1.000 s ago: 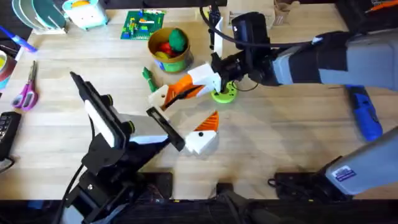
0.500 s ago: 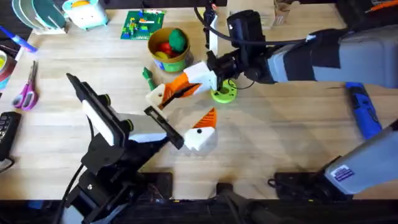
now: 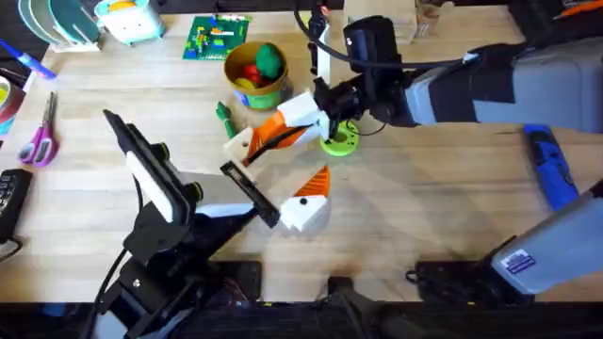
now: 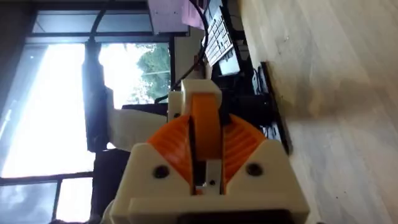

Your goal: Pick up the gripper from the table and insert it into the empty holder that is missing its gripper. Then pick up a screw, insert it into the mounting hole, and use the screwdriver to tighten it. Finally, clean up the table by picking up the vegetable and placing it into the bucket.

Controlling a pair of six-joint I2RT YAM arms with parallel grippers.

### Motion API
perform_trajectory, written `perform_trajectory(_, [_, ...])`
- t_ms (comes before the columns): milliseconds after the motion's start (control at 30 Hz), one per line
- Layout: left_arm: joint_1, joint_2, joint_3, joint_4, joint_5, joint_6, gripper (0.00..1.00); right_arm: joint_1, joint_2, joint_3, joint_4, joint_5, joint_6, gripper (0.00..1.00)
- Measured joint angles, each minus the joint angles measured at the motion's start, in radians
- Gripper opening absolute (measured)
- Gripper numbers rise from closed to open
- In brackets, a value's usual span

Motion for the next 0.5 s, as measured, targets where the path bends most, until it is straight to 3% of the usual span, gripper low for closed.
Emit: perform_trajectory(500, [-0.008,0.0,0.0,0.005,0.043,0.008,0.993,0.005,0.007,0.0,-0.004,-0.012,-0.015,0.383])
